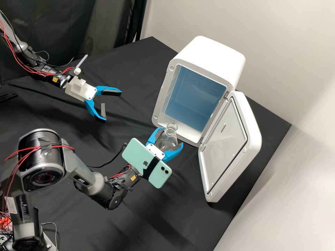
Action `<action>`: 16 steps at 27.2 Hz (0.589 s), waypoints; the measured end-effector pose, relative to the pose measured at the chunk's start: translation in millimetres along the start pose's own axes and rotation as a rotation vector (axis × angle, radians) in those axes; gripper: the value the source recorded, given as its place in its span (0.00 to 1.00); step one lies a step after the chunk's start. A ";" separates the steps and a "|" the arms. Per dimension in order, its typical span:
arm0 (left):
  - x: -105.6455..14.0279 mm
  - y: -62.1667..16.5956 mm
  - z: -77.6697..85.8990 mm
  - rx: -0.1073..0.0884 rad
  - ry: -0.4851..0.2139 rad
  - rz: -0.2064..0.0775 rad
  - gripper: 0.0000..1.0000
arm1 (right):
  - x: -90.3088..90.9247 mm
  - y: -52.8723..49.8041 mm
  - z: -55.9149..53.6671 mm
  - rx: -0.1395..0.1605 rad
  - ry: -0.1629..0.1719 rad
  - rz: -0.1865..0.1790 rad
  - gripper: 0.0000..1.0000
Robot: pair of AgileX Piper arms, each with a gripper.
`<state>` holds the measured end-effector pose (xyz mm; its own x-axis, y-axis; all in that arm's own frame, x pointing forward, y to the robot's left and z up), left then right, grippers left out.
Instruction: Take the flask out of the incubator
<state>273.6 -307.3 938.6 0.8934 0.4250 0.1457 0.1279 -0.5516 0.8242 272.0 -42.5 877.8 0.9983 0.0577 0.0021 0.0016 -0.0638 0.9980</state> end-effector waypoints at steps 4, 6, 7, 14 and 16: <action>0.0 0.0 0.0 0.000 0.000 0.000 1.00 | -5.5 -0.3 -7.0 -0.014 0.017 -0.006 0.00; 0.0 0.0 0.0 0.000 0.000 0.000 1.00 | -8.2 -1.0 -10.0 -0.022 0.024 -0.012 0.00; 0.0 0.0 0.0 0.000 0.000 0.000 1.00 | -9.5 -1.1 -11.3 -0.024 0.027 -0.012 0.00; 0.0 0.0 0.0 0.000 0.000 0.000 1.00 | -13.3 -14.7 -21.4 -0.058 0.057 -0.060 0.00; 0.0 0.0 0.0 0.000 0.000 0.000 1.00 | -15.7 -22.5 -27.2 -0.083 0.080 -0.095 0.00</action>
<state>273.6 -307.3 938.6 0.8934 0.4250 0.1457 0.1279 -0.5516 0.8242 254.7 -14.9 857.0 0.9861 0.1392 -0.0906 0.0874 0.0283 0.9958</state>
